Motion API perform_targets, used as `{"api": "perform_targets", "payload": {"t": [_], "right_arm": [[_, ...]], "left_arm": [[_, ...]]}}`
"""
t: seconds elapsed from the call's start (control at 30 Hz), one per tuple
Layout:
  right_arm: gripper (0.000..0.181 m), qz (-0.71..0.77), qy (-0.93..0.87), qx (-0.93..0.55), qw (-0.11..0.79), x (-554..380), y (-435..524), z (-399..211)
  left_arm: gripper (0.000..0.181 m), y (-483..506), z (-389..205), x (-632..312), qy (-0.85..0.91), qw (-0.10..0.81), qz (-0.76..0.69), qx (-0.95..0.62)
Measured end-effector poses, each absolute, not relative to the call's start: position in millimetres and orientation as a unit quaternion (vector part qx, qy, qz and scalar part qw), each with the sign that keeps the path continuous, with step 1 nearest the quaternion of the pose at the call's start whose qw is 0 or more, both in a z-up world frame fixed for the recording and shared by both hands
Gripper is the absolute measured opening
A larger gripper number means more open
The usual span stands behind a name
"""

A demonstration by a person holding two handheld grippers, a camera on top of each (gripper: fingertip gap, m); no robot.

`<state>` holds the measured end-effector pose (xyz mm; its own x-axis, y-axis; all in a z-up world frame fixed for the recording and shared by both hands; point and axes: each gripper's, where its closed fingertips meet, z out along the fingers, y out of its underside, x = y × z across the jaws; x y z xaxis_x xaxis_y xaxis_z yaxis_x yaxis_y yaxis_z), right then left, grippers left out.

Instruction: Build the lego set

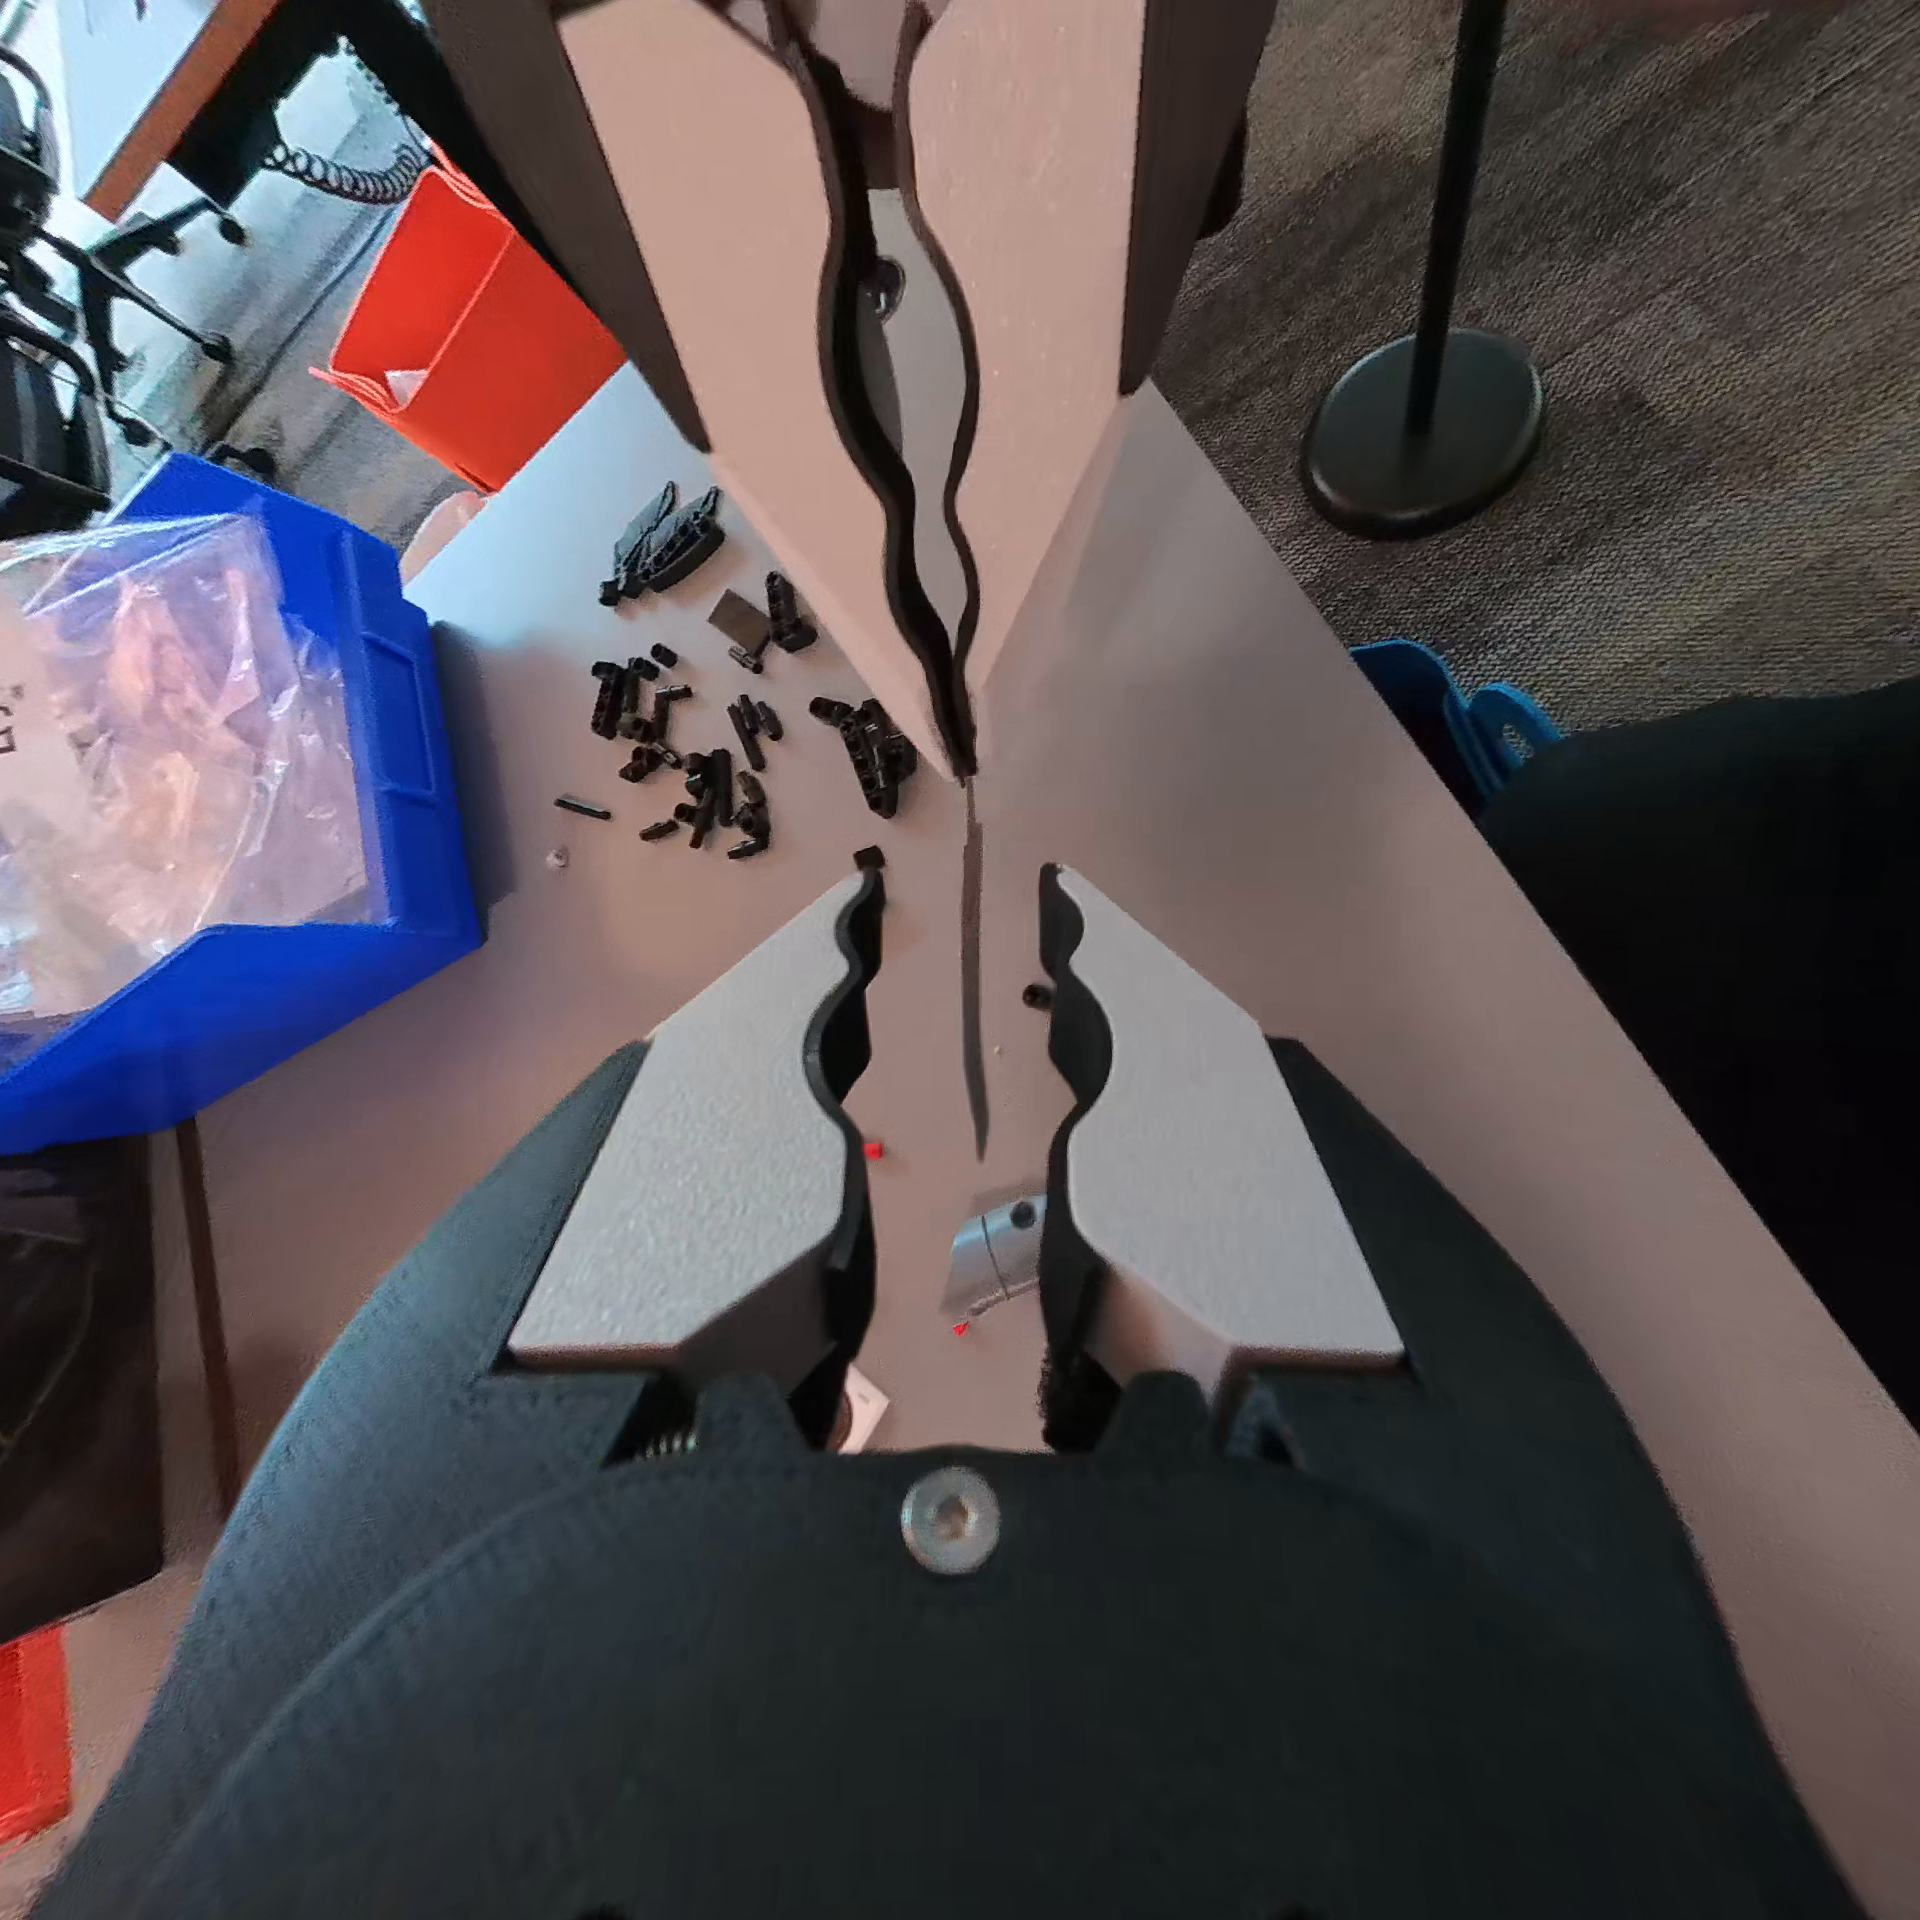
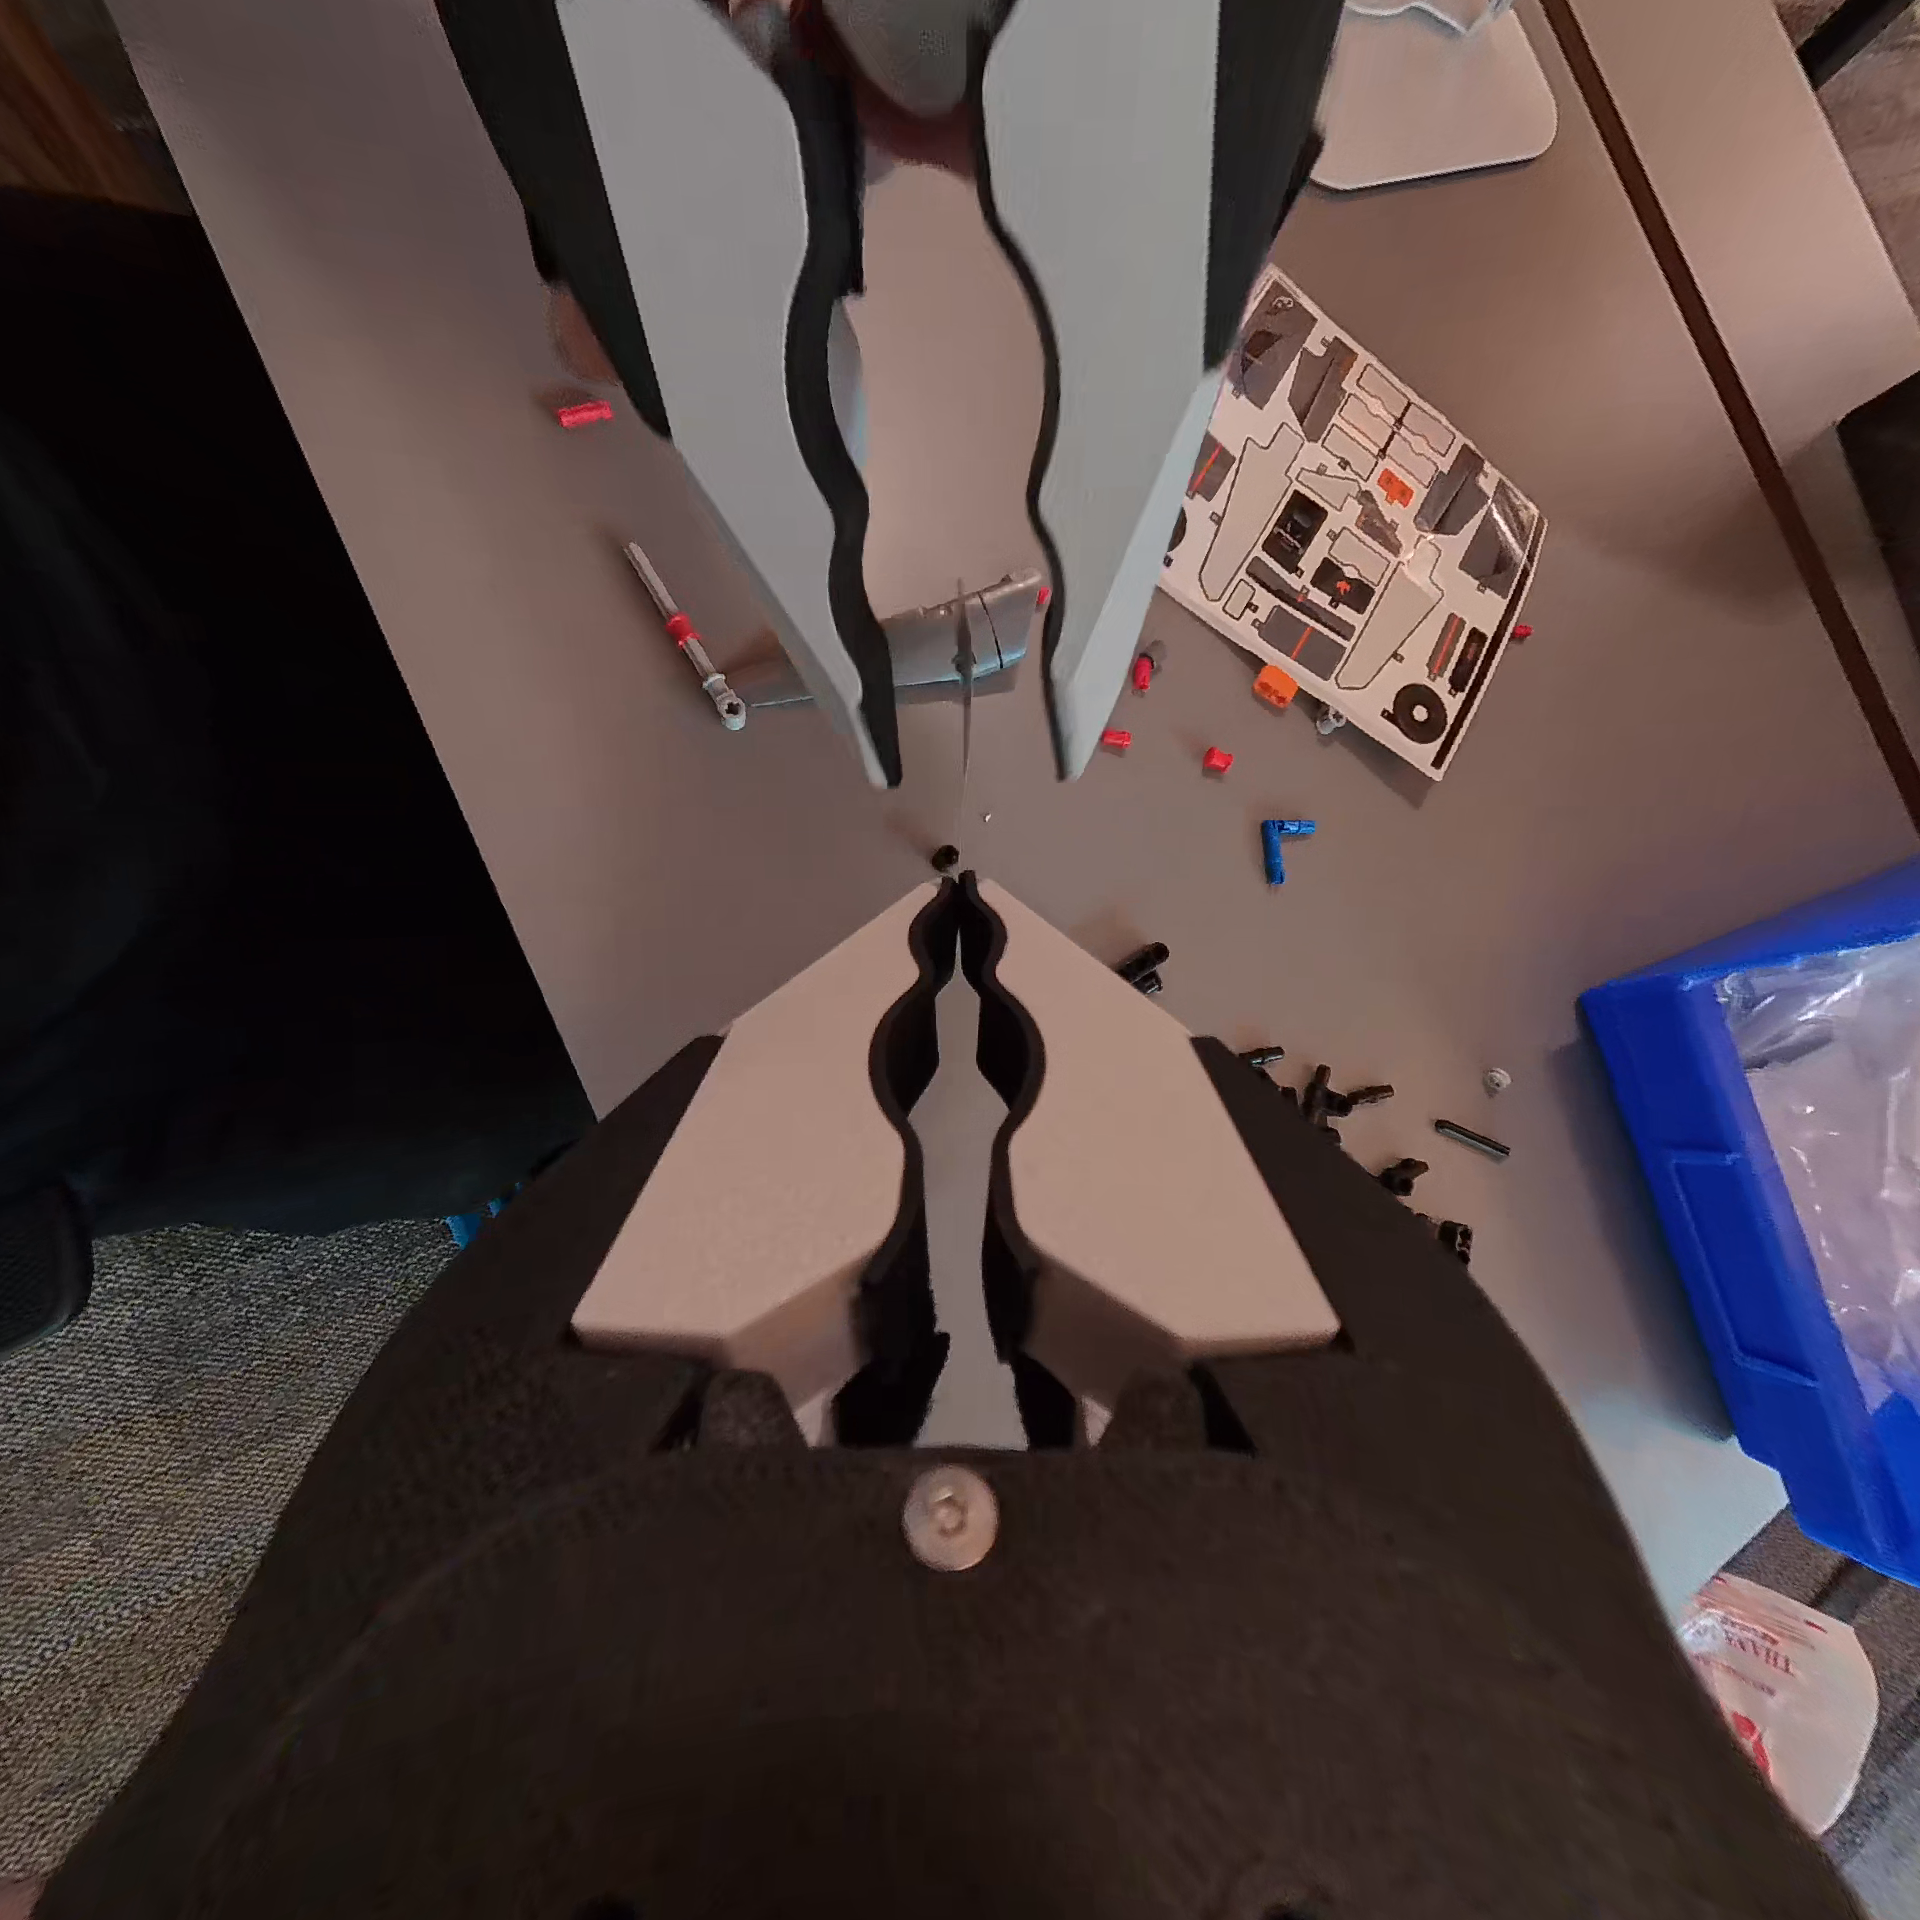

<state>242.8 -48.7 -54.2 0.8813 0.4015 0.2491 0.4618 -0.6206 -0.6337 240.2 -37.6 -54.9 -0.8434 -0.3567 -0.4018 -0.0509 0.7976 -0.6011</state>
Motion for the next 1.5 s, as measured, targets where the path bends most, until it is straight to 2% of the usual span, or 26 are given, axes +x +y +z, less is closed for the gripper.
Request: {"api": "perform_targets", "payload": {"t": [0.1,0.2,0.33,0.43,0.6,0.63,0.67,0.73,1.03,1.13,1.5], "right_arm": [[0.000,-0.049,-0.242,-0.899,0.362,243,-49,-52],[0.000,-0.046,-0.245,-0.897,0.366,241,-48,-49],[0.000,-0.051,-0.237,-0.893,0.381,244,-46,-44],[0.017,-0.051,-0.228,-0.884,0.404,243,-44,-35],[0.032,-0.069,-0.221,-0.877,0.420,243,-41,-26],[0.034,-0.090,-0.211,-0.879,0.418,249,-40,-25],[0.050,-0.137,-0.197,-0.882,0.406,263,-40,-24],[0.054,-0.155,-0.185,-0.877,0.415,272,-42,-18],[0.025,0.076,-0.088,-0.773,0.624,254,-46,12],[0.021,0.157,-0.068,-0.713,0.680,250,-45,23],[0.004,0.232,-0.070,-0.654,0.717,239,-35,35]], "left_arm": [[0.017,-39,-58,244,0.912,0.262,-0.294,-0.112],[0.000,-41,-56,246,0.907,0.259,-0.310,-0.118],[0.000,-42,-53,245,0.899,0.258,-0.331,-0.127],[0.000,-39,-44,249,0.885,0.274,-0.350,-0.138],[0.000,-37,-34,249,0.878,0.281,-0.361,-0.143],[0.000,-37,-33,249,0.878,0.286,-0.357,-0.140],[0.000,-35,-37,248,0.884,0.293,-0.340,-0.133],[0.000,-37,-41,246,0.884,0.304,-0.332,-0.127],[0.000,-38,10,245,0.768,0.242,-0.556,-0.207],[0.000,-39,22,243,0.738,0.221,-0.601,-0.215],[0.000,-43,30,240,0.706,0.188,-0.647,-0.216]]}}
